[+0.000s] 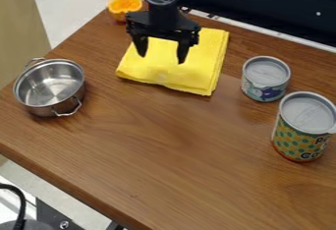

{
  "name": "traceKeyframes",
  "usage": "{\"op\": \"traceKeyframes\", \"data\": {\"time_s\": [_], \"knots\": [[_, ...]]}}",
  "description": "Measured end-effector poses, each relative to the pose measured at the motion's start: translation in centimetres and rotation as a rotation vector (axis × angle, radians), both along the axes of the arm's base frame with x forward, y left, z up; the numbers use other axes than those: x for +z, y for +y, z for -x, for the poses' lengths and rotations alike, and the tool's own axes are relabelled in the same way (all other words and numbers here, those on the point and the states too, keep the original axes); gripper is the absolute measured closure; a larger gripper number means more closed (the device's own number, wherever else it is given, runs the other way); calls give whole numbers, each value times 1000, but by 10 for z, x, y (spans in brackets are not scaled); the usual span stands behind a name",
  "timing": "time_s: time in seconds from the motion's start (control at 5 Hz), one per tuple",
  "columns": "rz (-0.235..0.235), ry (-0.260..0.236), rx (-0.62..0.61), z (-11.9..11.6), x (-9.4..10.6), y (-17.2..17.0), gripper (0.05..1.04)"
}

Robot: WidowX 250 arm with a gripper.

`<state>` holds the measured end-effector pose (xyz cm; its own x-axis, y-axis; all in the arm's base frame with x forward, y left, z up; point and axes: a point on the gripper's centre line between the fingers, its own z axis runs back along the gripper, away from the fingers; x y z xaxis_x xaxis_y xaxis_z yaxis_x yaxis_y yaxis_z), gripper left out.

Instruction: Move the yellow cloth to the bottom centre of the table

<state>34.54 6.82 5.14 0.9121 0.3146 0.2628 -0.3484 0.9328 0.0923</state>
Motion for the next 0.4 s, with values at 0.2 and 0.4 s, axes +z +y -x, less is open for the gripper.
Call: {"op": "traceKeyframes", "data": {"time_s": [0.2,0.4], "knots": [[-9,-28,34,-21,-9,1,379],[-19,-25,72,-35,-12,6,669]]}}
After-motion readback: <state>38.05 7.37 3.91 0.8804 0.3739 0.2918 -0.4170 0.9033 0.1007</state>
